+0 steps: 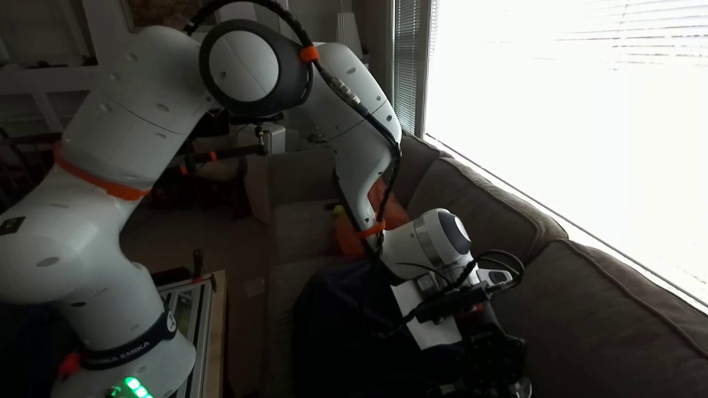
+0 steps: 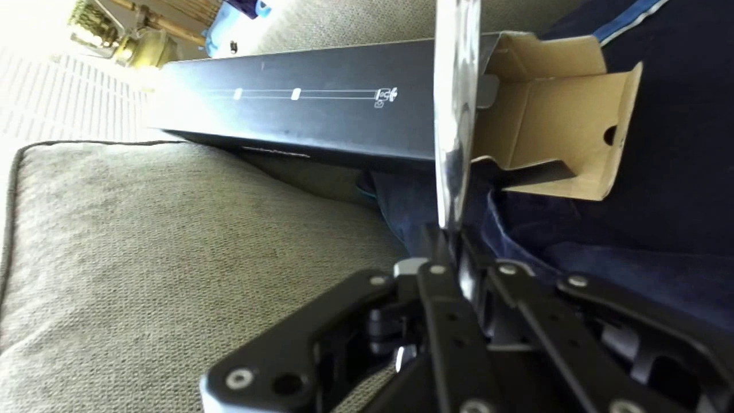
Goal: Pick up the spoon and put it on the white paper where there's a remote
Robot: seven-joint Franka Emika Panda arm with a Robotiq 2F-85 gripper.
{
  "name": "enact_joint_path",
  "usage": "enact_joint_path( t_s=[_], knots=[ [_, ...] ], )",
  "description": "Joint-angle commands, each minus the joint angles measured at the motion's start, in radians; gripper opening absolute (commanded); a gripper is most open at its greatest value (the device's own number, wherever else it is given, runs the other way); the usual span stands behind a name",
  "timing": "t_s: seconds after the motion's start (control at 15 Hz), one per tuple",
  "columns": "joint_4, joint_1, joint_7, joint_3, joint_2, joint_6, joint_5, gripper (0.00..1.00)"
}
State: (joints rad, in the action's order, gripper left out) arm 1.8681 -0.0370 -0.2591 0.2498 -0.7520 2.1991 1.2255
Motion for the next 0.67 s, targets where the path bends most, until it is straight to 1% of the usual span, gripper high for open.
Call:
enact_joint_path(
  t_s=[0.0,0.13,0.27,0.33,0.4,0.6],
  knots=[
    [-0.031,0.0,-0.068,-0.042,-0.041,-0.075,0.089,0.02],
    [-0.03,0.013,-0.064,-0.074,-0.049,-0.102,0.08,0.02],
    [-0.03,0.033,-0.022,-0.108,-0.054,-0.129,0.028,0.02],
    [-0.016,0.036,-0.042,-0.105,-0.033,-0.107,0.063,0.02],
    [-0.016,0.037,-0.042,-0.113,-0.036,-0.11,0.062,0.09],
    [-0.016,0.041,-0.042,-0.115,-0.035,-0.109,0.061,0.09]
  ],
)
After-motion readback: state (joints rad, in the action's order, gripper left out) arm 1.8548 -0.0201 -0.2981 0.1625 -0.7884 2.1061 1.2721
